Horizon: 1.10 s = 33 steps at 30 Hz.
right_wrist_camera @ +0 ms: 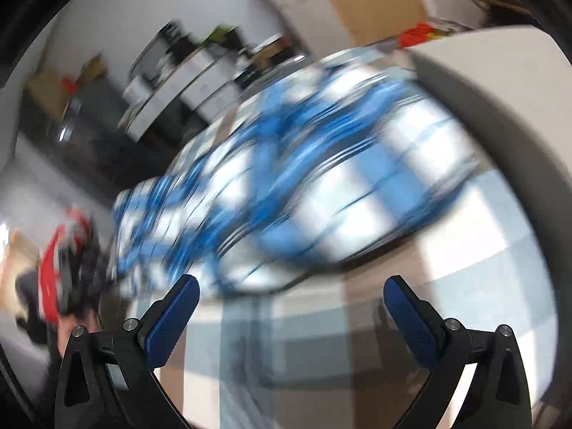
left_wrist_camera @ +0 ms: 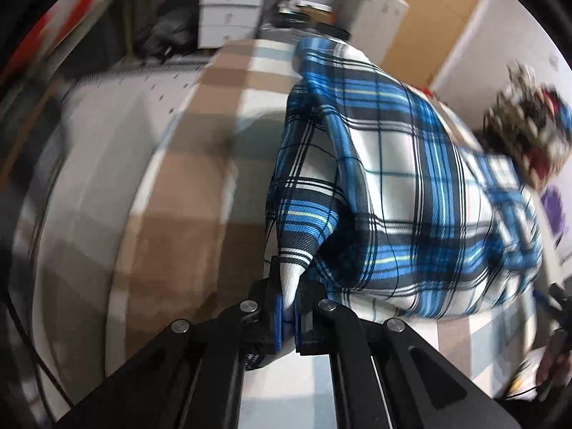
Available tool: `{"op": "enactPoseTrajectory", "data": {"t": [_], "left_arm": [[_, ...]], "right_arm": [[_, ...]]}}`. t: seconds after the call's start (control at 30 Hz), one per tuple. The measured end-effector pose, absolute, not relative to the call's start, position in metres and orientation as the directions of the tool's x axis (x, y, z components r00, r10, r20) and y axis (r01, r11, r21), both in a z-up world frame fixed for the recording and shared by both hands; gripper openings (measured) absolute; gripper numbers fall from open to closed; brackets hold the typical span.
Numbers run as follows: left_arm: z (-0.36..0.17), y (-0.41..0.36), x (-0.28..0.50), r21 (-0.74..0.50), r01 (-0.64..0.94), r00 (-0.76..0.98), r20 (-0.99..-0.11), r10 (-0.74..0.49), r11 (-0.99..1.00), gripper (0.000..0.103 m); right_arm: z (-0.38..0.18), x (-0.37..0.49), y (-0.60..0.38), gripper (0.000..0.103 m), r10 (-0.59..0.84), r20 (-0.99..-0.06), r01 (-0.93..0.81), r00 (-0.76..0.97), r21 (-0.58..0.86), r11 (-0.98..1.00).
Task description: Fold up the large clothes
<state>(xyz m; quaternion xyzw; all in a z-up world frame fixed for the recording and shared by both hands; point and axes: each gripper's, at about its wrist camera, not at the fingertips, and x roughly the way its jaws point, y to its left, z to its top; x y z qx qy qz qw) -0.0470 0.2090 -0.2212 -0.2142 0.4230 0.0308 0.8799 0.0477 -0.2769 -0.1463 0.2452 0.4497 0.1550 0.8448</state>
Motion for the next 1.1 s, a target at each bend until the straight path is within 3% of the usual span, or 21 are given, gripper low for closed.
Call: {"op": "enactPoseTrajectory", "data": {"t": [0.07,0.27,0.33,0.4,0.43,0.47,0.5,0.53,0.57,0.6,0.8,0.97,1.0,1.03,1.1], "left_arm": [[-0.223,0.221,-0.058,-0.405,-0.244,0.648,-0.744,-0.163,0.881,0.000],[-0.211,0.204,-0.053,-0.336,-0.224,0.633,-0.764,-0.125,0.915,0.003],[-0.207,0.196,-0.040,-0.311,-0.235,0.620,-0.778,-0.104,0.921,0.015],[-0.207,0.185,-0.031,-0.294,-0.202,0.623,-0.774,-0.109,0.934,0.040],[-0.209,0.182,-0.026,-0.266,-0.205,0.621,-0.779,-0.085,0.942,0.040],[-0.210,0.181,-0.023,-0.251,-0.205,0.622,-0.780,-0.072,0.946,0.040],[-0.211,0.180,-0.021,-0.246,-0.191,0.630,-0.773,-0.073,0.950,0.039],[-0.212,0.180,-0.020,-0.239,-0.180,0.642,-0.764,-0.070,0.954,0.033],[-0.214,0.182,-0.019,-0.225,-0.187,0.649,-0.759,-0.051,0.956,0.004],[-0.216,0.185,-0.018,-0.223,-0.197,0.640,-0.767,-0.048,0.955,0.000],[-0.223,0.211,-0.046,-0.359,-0.236,0.646,-0.752,-0.131,0.903,0.000],[-0.222,0.191,-0.060,-0.377,-0.203,0.625,-0.761,-0.177,0.904,0.000],[-0.222,0.190,-0.063,-0.398,-0.203,0.620,-0.759,-0.197,0.895,0.000],[-0.222,0.189,-0.065,-0.401,-0.204,0.612,-0.764,-0.203,0.893,0.000],[-0.221,0.188,-0.066,-0.402,-0.205,0.603,-0.770,-0.209,0.892,0.003]], "right_arm": [[-0.151,0.057,-0.292,0.103,0.498,-0.678,0.016,0.541,0.600,0.800],[-0.170,0.105,-0.296,0.103,0.527,-0.724,0.106,0.445,0.627,0.772],[-0.173,0.116,-0.295,0.103,0.517,-0.734,0.128,0.440,0.621,0.774],[-0.174,0.125,-0.293,0.103,0.514,-0.726,0.153,0.456,0.633,0.759],[-0.175,0.128,-0.293,0.084,0.512,-0.723,0.159,0.465,0.637,0.754],[-0.175,0.130,-0.293,0.037,0.504,-0.724,0.163,0.471,0.633,0.757],[-0.175,0.132,-0.293,0.006,0.508,-0.718,0.159,0.475,0.638,0.754],[-0.175,0.131,-0.297,0.007,0.523,-0.697,0.160,0.491,0.662,0.732],[-0.174,0.126,-0.302,0.005,0.520,-0.679,0.164,0.518,0.675,0.719],[-0.168,0.116,-0.308,0.004,0.489,-0.665,0.160,0.565,0.669,0.725],[-0.160,0.056,-0.345,0.003,0.470,-0.631,0.143,0.617,0.677,0.722],[-0.168,0.019,-0.366,0.004,0.440,-0.658,0.172,0.611,0.653,0.738],[-0.168,0.014,-0.368,0.008,0.427,-0.675,0.183,0.601,0.637,0.749],[-0.168,0.016,-0.368,0.021,0.416,-0.701,0.197,0.579,0.615,0.763],[-0.167,0.013,-0.370,0.060,0.422,-0.737,0.199,0.528,0.590,0.783]]}}
